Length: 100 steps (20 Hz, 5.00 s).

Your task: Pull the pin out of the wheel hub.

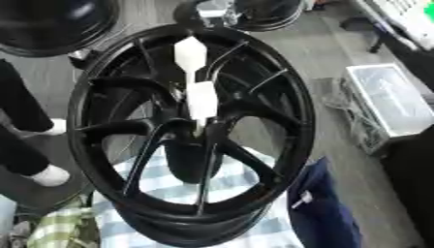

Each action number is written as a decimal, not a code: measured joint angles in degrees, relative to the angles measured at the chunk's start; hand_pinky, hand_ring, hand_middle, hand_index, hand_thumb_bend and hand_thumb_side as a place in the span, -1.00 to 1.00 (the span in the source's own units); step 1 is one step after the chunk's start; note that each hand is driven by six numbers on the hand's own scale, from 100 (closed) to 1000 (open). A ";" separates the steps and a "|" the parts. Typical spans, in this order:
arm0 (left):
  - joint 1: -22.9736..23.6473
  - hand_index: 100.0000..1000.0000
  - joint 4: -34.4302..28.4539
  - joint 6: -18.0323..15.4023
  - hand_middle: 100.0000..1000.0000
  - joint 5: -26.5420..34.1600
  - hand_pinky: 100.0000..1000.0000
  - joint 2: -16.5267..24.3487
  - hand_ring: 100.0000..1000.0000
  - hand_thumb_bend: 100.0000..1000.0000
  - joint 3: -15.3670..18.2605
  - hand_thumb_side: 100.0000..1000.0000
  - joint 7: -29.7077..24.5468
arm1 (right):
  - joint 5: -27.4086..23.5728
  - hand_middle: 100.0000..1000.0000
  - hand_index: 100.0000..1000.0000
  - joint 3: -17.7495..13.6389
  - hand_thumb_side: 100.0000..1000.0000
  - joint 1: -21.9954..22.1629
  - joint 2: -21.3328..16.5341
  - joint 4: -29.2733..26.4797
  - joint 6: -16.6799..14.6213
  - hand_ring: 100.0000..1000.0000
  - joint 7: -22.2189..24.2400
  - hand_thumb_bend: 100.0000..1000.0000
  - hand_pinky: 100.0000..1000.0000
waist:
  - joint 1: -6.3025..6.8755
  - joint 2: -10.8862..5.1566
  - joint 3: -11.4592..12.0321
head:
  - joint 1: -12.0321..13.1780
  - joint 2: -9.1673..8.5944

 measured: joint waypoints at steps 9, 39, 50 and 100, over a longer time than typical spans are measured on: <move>0.07 0.14 0.33 0.02 0.08 0.00 0.37 0.01 0.10 0.40 0.00 -0.63 0.01 | 5.17 0.47 0.65 3.81 -0.20 -0.27 4.06 3.15 0.18 0.53 3.24 -0.15 0.65 | -0.07 0.00 0.25 | -0.32 0.00; 0.07 0.11 0.68 0.48 0.07 0.02 0.38 -0.05 0.09 0.38 -0.01 -0.64 -0.45 | 11.64 0.38 0.58 4.52 -0.49 6.75 2.49 7.80 -5.88 0.40 7.48 0.00 0.55 | 0.02 0.23 0.47 | -0.26 0.01; 0.08 0.11 0.68 0.51 0.07 0.08 0.38 -0.11 0.08 0.38 -0.01 -0.64 -0.49 | 12.84 0.38 0.58 4.20 -0.54 7.84 2.49 10.29 -6.78 0.41 6.61 -0.04 0.55 | 0.02 0.59 0.70 | -0.25 -0.01; 0.47 0.10 0.70 0.63 0.06 0.28 0.39 -0.78 0.08 0.35 0.01 -0.63 -0.63 | 8.02 0.00 0.25 4.44 -1.00 8.76 4.06 11.76 -5.31 0.28 5.01 -0.37 0.53 | -0.28 1.07 1.83 | -0.09 -0.02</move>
